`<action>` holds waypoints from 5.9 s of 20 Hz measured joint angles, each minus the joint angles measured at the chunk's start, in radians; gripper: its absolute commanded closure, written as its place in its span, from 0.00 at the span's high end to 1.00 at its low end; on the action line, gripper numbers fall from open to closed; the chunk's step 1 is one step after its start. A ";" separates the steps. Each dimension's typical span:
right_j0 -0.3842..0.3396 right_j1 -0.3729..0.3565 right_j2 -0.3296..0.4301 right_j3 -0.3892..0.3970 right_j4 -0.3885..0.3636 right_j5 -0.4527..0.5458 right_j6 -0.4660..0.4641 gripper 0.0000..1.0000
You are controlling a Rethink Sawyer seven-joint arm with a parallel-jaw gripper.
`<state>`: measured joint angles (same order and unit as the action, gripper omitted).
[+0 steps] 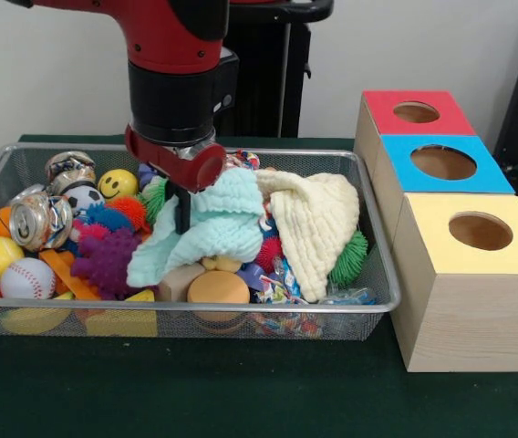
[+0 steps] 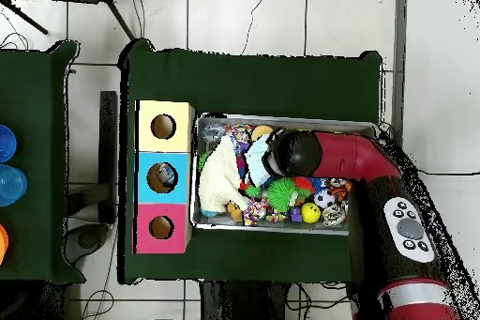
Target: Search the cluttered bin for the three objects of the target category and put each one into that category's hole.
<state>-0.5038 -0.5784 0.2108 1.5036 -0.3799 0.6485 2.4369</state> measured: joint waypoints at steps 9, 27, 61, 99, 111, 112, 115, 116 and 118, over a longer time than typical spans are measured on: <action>0.000 -0.001 0.018 0.018 0.000 0.000 0.000 0.00; 0.001 -0.001 0.020 0.019 0.000 0.000 0.000 1.00; 0.201 0.024 0.012 0.017 0.028 -0.004 0.000 1.00; 0.158 -0.053 0.010 -0.007 0.076 0.171 0.000 1.00; 0.242 -0.037 0.006 -0.039 0.079 0.171 0.000 1.00; 0.249 -0.035 0.006 -0.044 0.081 0.171 0.000 1.00; 0.264 -0.023 0.005 -0.057 0.092 0.171 0.000 1.00; 0.266 -0.020 0.005 -0.060 0.095 0.171 0.000 1.00; 0.266 -0.017 0.005 -0.062 0.101 0.171 0.000 1.00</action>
<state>-0.2375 -0.5949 0.2162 1.4419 -0.2789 0.8195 2.4369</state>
